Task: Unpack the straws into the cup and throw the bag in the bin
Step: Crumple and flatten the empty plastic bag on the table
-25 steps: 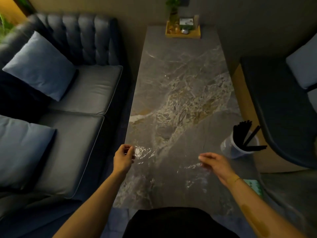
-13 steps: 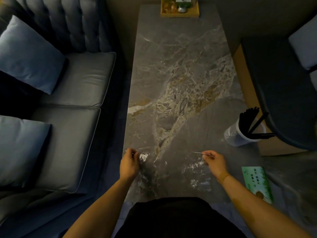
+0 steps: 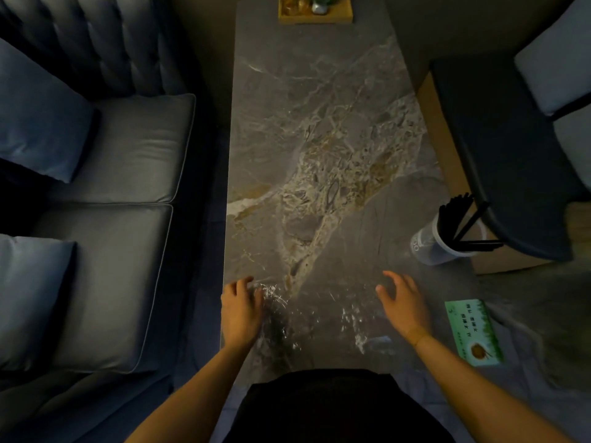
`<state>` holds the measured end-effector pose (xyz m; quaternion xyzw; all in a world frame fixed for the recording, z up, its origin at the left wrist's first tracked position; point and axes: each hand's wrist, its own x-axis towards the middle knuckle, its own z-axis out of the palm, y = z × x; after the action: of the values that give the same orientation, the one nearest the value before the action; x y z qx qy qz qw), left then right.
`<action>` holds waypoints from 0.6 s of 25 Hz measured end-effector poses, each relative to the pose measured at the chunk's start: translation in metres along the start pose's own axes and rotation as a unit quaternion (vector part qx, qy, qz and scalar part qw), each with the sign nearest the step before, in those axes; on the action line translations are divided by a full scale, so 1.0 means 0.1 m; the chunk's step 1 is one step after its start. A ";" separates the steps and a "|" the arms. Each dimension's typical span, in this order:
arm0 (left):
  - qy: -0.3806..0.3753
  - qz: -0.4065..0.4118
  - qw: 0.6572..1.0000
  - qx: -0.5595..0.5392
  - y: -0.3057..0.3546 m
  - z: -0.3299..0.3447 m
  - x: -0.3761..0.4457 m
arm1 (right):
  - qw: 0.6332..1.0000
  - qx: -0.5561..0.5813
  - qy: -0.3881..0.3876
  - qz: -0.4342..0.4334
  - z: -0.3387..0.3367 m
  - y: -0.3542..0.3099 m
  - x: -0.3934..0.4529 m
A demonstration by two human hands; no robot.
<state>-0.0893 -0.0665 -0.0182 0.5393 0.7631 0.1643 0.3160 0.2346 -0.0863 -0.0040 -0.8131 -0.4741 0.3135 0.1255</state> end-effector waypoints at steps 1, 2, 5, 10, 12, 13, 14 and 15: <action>-0.005 0.044 0.999 0.018 0.02 -0.01 -0.01 | 0.999 -0.040 0.002 -0.024 -0.05 0.05 -0.03; -0.019 0.095 0.995 0.036 0.05 -0.02 -0.02 | 0.996 -0.073 0.005 -0.047 -0.12 0.10 -0.06; -0.081 0.212 0.971 0.082 0.21 -0.01 0.03 | 0.985 -0.143 0.005 -0.093 -0.34 0.26 -0.11; -0.247 0.359 0.878 0.197 0.82 0.12 0.15 | 0.968 -0.211 -0.036 -0.128 -0.74 0.54 -0.09; -0.289 0.385 0.836 0.265 1.13 0.24 0.17 | 0.959 -0.246 -0.043 -0.135 -0.92 0.70 -0.05; -0.295 0.389 0.821 0.296 1.28 0.31 0.17 | 0.955 -0.261 -0.047 -0.133 -1.01 0.79 -0.02; -0.294 0.394 0.808 0.325 1.42 0.38 0.17 | 0.953 -0.270 -0.051 -0.127 -1.10 0.89 0.02; -0.290 0.400 0.796 0.351 1.55 0.45 0.17 | 0.952 -0.275 -0.057 -0.120 -1.20 0.99 0.06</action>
<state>0.0482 0.0017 0.0346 0.8925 0.3579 -0.1667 0.2179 0.3807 -0.1211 0.0365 -0.7338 -0.6427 0.1992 -0.0933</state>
